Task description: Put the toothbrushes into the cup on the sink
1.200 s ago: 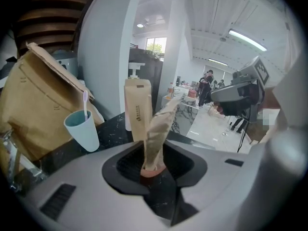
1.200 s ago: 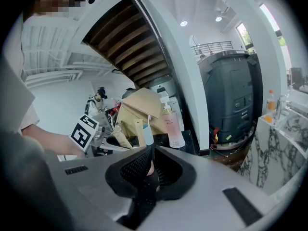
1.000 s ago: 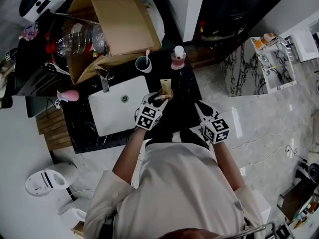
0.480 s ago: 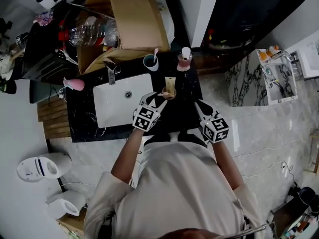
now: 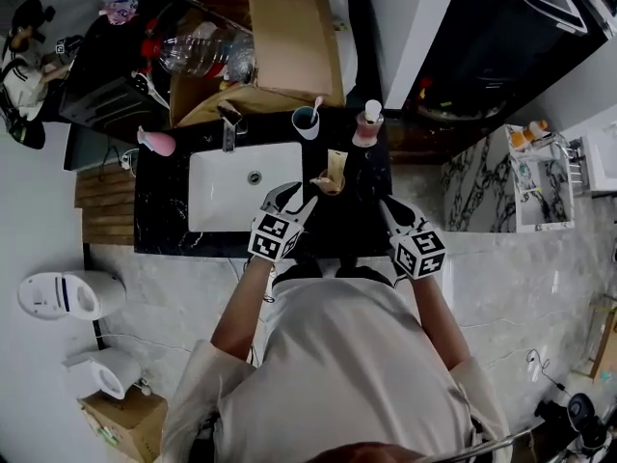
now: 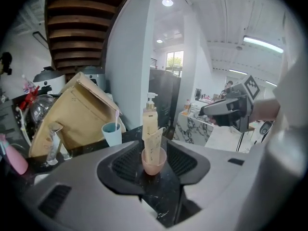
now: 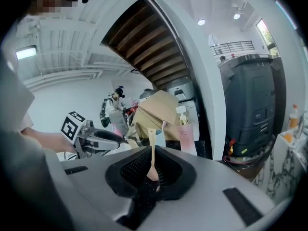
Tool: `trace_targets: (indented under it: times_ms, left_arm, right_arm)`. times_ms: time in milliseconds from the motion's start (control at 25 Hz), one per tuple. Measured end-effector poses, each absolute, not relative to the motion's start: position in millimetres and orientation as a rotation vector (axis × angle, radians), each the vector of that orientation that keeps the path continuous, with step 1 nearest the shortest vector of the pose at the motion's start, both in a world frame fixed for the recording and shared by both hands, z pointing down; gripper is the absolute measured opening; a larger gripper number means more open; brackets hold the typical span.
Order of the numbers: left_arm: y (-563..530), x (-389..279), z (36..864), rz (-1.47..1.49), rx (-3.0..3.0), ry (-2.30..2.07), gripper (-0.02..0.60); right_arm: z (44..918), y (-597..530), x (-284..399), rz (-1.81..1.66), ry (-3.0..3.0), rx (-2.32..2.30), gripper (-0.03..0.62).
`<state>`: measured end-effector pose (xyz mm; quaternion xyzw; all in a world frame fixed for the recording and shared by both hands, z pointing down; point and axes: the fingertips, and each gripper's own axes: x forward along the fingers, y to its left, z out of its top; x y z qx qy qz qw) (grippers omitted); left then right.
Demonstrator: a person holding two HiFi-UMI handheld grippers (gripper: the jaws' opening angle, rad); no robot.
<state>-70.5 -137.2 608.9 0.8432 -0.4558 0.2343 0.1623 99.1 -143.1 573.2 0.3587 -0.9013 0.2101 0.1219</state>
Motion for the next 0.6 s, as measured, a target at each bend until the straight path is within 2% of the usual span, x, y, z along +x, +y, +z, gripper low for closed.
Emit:
trace_targets:
  times_ms: [240, 600]
  left_arm:
    - [-120.8, -76.6, 586.2, 0.565, 2.363, -1.398, 0.163]
    - [-104.8, -88.6, 554.2, 0.431, 2.326, -1.483, 0.095]
  right_arm:
    - [553.6, -145.9, 98.8, 0.558, -2.662, 0.995, 0.043]
    - [518.3, -148.8, 89.7, 0.454, -2.728, 0.948, 0.043]
